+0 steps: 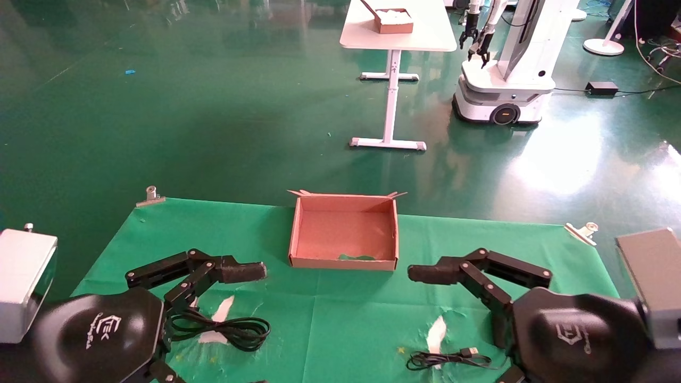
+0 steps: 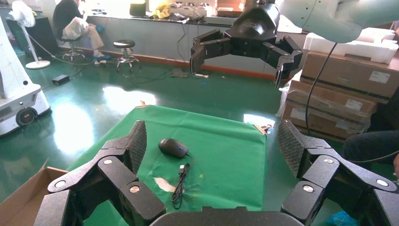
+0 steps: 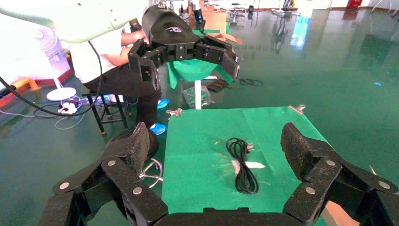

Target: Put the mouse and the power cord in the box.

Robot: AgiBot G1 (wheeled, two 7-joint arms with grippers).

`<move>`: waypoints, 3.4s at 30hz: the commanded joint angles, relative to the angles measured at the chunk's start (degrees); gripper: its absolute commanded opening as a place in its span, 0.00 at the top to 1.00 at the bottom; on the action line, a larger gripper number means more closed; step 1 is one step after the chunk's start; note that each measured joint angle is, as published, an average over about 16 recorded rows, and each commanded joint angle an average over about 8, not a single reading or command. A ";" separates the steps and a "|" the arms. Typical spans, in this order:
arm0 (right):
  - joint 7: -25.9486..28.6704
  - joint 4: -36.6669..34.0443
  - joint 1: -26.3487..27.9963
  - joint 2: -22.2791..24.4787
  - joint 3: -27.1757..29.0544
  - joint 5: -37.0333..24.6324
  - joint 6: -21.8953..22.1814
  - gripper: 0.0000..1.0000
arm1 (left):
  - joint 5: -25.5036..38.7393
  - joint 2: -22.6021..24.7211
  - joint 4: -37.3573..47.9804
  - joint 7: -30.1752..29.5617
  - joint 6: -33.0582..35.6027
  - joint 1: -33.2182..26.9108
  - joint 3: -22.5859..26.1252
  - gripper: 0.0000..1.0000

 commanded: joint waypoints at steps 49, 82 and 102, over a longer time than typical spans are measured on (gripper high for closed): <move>-1.55 1.86 -0.50 1.77 -1.43 -5.90 0.55 0.00 | 5.13 -0.98 -0.99 -1.66 0.40 -1.22 2.34 0.00; 0.81 2.82 8.19 0.75 -8.53 -29.31 3.52 0.00 | 62.88 12.16 1.92 -14.61 -2.58 -21.65 24.96 0.00; 1.03 2.64 7.40 3.46 -7.58 -28.49 3.44 0.00 | 86.75 28.08 20.31 -12.95 -15.28 -25.12 34.32 0.00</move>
